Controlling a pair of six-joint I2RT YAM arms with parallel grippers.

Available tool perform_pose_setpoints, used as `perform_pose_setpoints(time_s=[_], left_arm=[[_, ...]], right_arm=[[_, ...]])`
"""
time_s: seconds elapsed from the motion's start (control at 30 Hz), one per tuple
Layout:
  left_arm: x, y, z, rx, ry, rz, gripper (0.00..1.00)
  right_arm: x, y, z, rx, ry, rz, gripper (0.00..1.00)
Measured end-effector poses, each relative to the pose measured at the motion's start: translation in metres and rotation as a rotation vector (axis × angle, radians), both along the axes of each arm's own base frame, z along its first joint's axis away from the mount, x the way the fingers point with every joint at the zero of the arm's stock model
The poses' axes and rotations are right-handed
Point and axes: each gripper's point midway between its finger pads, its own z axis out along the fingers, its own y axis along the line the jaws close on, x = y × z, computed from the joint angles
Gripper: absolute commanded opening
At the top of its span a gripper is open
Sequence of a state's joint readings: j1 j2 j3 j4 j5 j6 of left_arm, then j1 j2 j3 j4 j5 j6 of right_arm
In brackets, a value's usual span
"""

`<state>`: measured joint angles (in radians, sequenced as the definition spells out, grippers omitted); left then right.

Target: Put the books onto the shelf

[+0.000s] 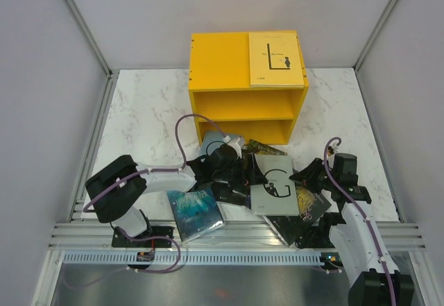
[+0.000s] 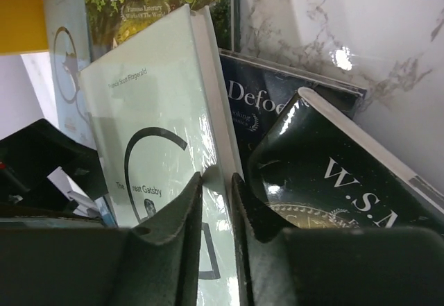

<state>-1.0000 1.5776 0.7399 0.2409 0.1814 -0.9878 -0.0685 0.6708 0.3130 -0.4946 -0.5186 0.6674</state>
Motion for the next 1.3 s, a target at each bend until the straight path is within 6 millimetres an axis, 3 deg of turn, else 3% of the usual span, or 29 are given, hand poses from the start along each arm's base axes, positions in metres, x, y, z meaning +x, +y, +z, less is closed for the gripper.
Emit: perform_pose_setpoints(time_s=[0.13,0.33,0.43,0.47,0.53,0.57,0.63,0.67,0.73,0.77,0.87,1.03,1.17,1.3], left_arm=[[0.001,-0.010,-0.002,-0.021,0.004,0.000,0.87],[0.004,-0.013,-0.006,-0.044,0.023,0.028,0.71],[0.005,-0.009,-0.011,-0.044,0.032,0.053,0.47],[0.006,-0.007,-0.012,-0.050,0.046,0.067,0.30],[0.015,-0.008,0.004,-0.125,0.063,0.118,0.11],[0.021,-0.011,0.023,-0.181,0.045,0.137,0.03],[0.024,-0.007,0.033,-0.189,0.016,0.155,0.02],[0.023,-0.004,0.031,-0.187,0.021,0.161,0.02],[0.021,-0.001,0.031,-0.188,0.023,0.168,0.02],[0.019,0.000,0.034,-0.193,0.018,0.166,0.02],[0.003,0.010,0.039,-0.201,0.010,0.147,0.02],[-0.023,0.048,0.048,-0.213,-0.005,0.154,0.02],[-0.027,0.073,0.061,-0.255,-0.043,0.206,0.02],[-0.026,0.085,0.084,-0.327,-0.085,0.247,0.02]], right_arm=[[-0.001,0.006,0.001,0.039,-0.024,0.014,0.13],[-0.003,0.017,0.001,0.093,-0.044,0.041,0.08],[-0.004,0.026,0.001,0.111,-0.049,0.065,0.03],[-0.003,0.028,0.001,0.110,-0.052,0.073,0.03],[-0.001,0.031,0.000,0.101,-0.054,0.070,0.03],[0.000,0.033,0.001,0.103,-0.060,0.069,0.05],[0.003,0.039,0.006,0.100,-0.086,0.084,0.15],[0.002,0.041,0.006,0.097,-0.083,0.091,0.40],[-0.001,0.044,0.005,0.104,-0.068,0.097,0.67],[-0.006,0.047,0.004,0.106,-0.056,0.117,0.98],[-0.006,0.055,0.023,0.133,-0.102,0.157,0.98],[-0.016,0.059,0.039,0.176,-0.130,0.167,0.98],[-0.025,0.068,0.051,0.269,-0.173,0.175,0.98],[-0.038,0.079,0.060,0.393,-0.214,0.190,0.98]])
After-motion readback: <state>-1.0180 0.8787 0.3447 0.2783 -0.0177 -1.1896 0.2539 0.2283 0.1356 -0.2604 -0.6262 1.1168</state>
